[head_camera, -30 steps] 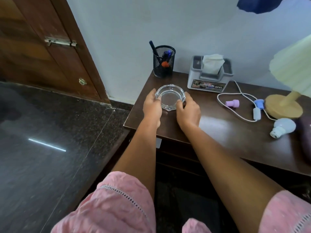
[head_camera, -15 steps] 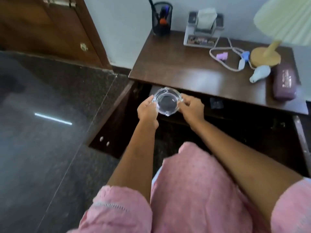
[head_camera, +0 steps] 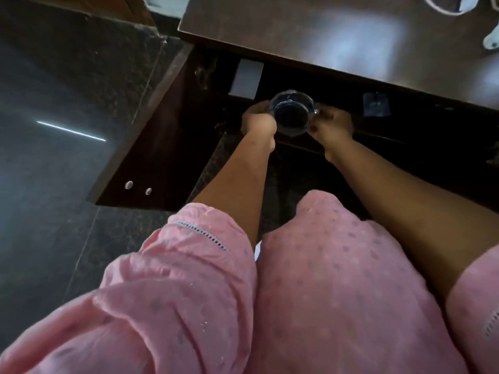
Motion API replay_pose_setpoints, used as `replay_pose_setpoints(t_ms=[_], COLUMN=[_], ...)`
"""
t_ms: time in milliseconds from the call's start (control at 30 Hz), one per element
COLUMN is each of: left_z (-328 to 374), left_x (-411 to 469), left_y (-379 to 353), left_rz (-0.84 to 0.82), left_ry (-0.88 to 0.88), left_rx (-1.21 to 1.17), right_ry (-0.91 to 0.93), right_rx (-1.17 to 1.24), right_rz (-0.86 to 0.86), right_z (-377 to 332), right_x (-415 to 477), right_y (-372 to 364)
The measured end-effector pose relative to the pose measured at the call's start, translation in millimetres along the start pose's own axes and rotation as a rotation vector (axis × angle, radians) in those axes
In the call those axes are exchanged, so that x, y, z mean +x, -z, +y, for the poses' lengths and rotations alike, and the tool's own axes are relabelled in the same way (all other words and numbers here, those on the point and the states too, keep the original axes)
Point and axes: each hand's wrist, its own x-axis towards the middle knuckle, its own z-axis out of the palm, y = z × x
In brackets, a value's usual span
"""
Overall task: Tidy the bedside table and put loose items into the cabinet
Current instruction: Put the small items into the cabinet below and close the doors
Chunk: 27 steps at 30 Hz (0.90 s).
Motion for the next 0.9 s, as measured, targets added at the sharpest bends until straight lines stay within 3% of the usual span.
replay_pose_setpoints(t_ms=[167, 433, 767, 900], left_z=[-4, -11, 4, 10], left_x=[29, 60, 29, 5], left_y=[-24, -31, -33, -23], left_rz=[-0.006, -0.090, -0.251, -0.141], left_ry=[-0.074, -0.179, -0.089, -0.024], left_rx=[0.079, 0.203, 0.262, 0.228], right_ry=[0.065, 0.093, 0.139, 0.200], right_rx=[-0.187, -0.123, -0.373, -0.628], right_rz=[0.047, 0.095, -0.186, -0.273], right_z=[-2, -3, -16, -26], right_x=[49, 72, 47, 18], right_y=[-9, -22, 3, 26])
